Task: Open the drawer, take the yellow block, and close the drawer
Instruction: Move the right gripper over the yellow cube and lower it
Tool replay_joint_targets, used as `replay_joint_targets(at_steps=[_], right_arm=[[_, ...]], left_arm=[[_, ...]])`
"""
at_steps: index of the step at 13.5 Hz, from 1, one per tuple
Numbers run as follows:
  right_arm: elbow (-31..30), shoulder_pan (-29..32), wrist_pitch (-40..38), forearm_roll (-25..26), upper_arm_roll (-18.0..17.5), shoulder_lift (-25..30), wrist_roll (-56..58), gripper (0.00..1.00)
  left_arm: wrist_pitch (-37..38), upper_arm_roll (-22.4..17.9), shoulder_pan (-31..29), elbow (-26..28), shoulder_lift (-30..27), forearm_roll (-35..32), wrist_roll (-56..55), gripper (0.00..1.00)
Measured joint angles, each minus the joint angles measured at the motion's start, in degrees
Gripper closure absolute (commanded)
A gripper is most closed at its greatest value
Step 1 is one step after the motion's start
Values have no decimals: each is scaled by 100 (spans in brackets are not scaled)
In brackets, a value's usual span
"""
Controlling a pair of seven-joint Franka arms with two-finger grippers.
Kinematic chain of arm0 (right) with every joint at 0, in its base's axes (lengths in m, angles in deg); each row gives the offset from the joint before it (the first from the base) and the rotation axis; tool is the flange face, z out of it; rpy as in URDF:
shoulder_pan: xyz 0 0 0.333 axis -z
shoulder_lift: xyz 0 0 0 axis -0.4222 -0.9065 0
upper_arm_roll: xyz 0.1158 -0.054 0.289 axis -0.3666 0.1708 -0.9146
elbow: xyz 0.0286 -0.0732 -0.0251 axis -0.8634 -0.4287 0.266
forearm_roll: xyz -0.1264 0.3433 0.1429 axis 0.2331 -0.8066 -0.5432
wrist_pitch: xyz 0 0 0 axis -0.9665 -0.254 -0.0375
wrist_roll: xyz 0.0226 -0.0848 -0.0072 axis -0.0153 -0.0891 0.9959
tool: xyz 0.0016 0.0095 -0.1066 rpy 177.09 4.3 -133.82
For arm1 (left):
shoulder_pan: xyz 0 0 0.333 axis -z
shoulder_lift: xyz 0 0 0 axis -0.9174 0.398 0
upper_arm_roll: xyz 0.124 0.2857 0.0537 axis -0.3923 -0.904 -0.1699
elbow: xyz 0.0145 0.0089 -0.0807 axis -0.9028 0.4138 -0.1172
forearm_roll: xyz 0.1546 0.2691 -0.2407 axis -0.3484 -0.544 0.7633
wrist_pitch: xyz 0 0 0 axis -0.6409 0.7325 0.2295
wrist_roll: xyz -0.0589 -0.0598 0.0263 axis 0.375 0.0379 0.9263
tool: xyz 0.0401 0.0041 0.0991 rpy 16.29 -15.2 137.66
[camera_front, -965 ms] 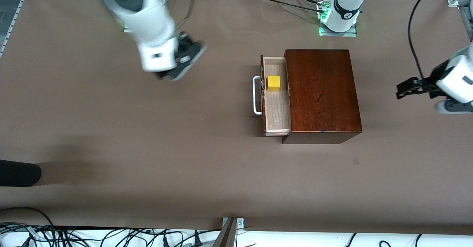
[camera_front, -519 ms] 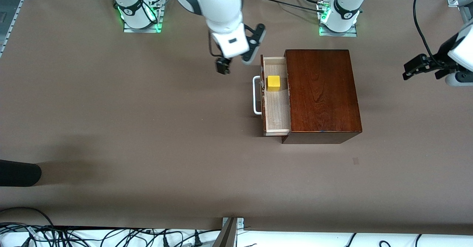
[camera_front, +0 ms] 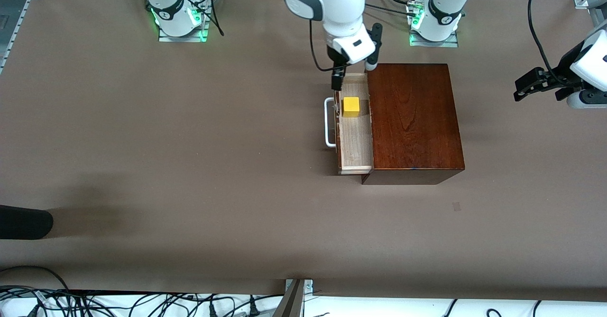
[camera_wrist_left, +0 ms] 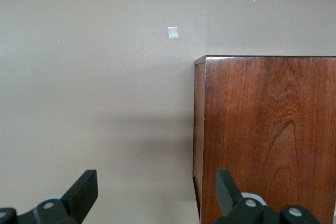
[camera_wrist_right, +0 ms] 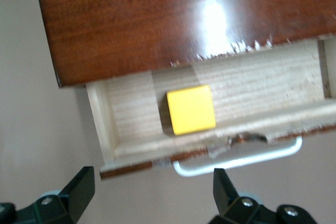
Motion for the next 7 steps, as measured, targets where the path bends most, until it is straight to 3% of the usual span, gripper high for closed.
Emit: replay_joint_targets(at_steps=[7], right_arm=[[456, 24, 464, 143, 48, -832, 197, 0]], left_arm=[[0, 0, 48, -2, -1, 0, 0, 0]])
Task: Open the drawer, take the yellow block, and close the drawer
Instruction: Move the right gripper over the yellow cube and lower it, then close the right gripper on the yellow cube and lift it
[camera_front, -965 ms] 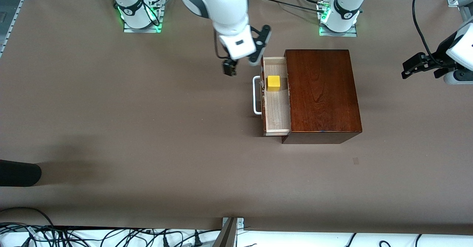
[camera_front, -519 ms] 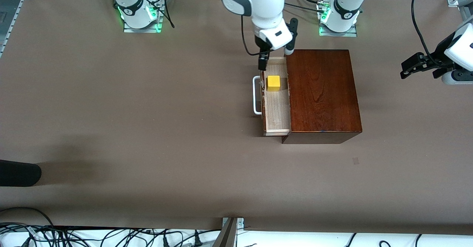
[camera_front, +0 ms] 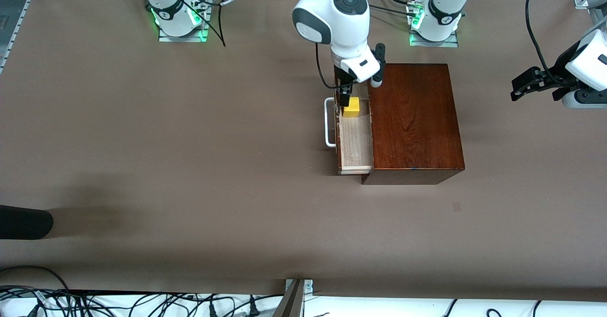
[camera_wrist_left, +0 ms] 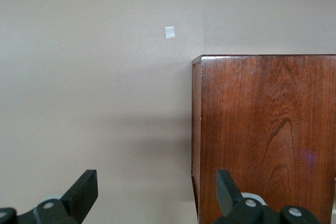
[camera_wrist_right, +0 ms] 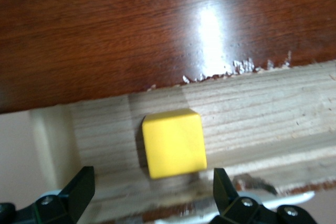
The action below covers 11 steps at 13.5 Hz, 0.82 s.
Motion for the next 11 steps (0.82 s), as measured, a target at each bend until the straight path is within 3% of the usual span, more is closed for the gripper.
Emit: replay_joint_targets(at_steps=[7, 8, 11], right_arm=[[263, -16, 153, 119, -1, -419, 29, 3], [268, -22, 227, 131, -1, -453, 36, 13], [268, -38, 360, 261, -1, -552, 40, 94]], left_arm=[[0, 0, 0, 0, -1, 0, 0, 0], [0, 0, 0, 0, -1, 0, 0, 0], [0, 0, 0, 0, -1, 0, 0, 0]])
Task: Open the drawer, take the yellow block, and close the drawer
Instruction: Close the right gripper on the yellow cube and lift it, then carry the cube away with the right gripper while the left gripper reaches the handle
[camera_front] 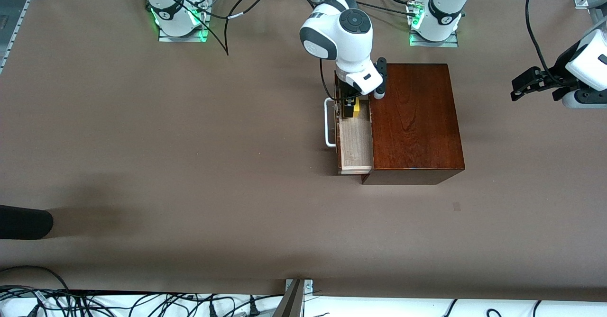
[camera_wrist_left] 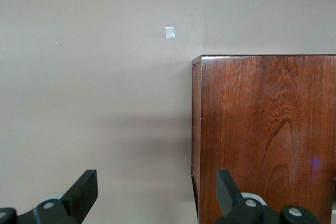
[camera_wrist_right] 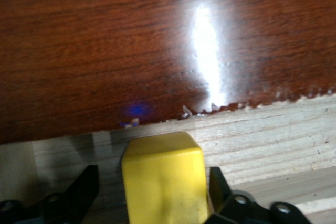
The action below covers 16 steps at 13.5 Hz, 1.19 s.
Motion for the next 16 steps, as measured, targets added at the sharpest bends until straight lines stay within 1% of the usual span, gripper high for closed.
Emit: replay_joint_targets(at_steps=[1, 4, 8, 10, 13, 16], right_arm=[[3, 0, 0, 11, 0, -10, 1, 100], [64, -2, -114, 12, 0, -13, 2, 100], [572, -3, -659, 12, -8, 78, 1, 100], [787, 19, -991, -20, -7, 272, 0, 100], [893, 164, -1414, -61, 30, 693, 0, 100], [909, 522, -1640, -54, 185, 1155, 2, 100]], left_arm=[[0, 0, 0, 0, 0, 0, 0, 0], [0, 0, 0, 0, 0, 0, 0, 0], [0, 0, 0, 0, 0, 0, 0, 0], [0, 0, 1, 0, 0, 0, 0, 0], [0, 7, 4, -1, 0, 0, 0, 0], [0, 24, 7, -1, 0, 0, 0, 0]])
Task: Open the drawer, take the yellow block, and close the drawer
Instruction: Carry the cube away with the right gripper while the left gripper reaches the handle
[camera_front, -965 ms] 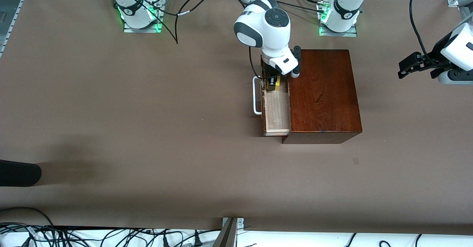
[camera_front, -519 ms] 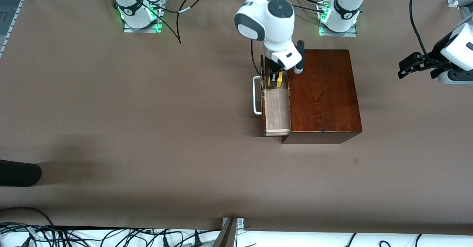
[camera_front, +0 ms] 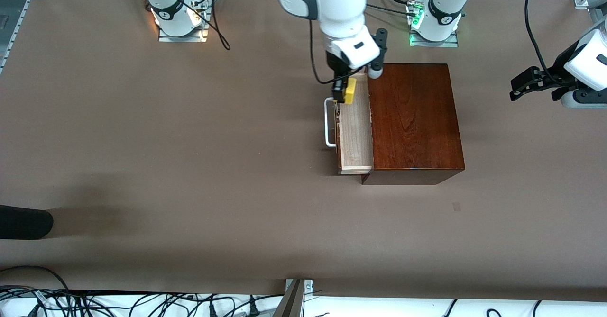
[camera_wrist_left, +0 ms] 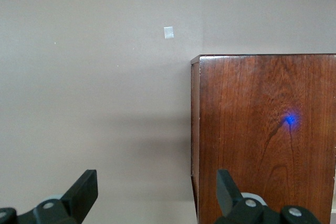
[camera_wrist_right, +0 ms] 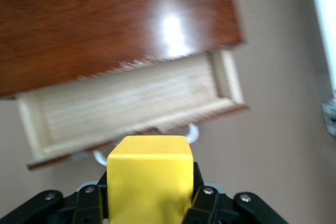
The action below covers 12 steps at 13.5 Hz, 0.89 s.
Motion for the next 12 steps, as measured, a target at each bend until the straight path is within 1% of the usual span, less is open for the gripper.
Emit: replay_joint_targets(at_steps=[4, 7, 9, 10, 12], right_arm=[[-1, 889, -229, -12, 51, 298, 20, 100], [-1, 1097, -758, -18, 288, 549, 12, 100], [-41, 1412, -1006, -71, 368, 761, 5, 100], [-166, 1663, -1046, -214, 382, 903, 5, 100], [-689, 2236, -1065, -428, 399, 1260, 9, 100]], left_arm=[[0, 87, 12, -9, 6, 0, 6, 0], [256, 267, 30, -221, 122, 0, 7, 0], [606, 454, 69, -359, 258, 3, 55, 0], [733, 585, 122, -369, 341, 7, 143, 0], [836, 921, 250, -371, 623, 16, 501, 0]])
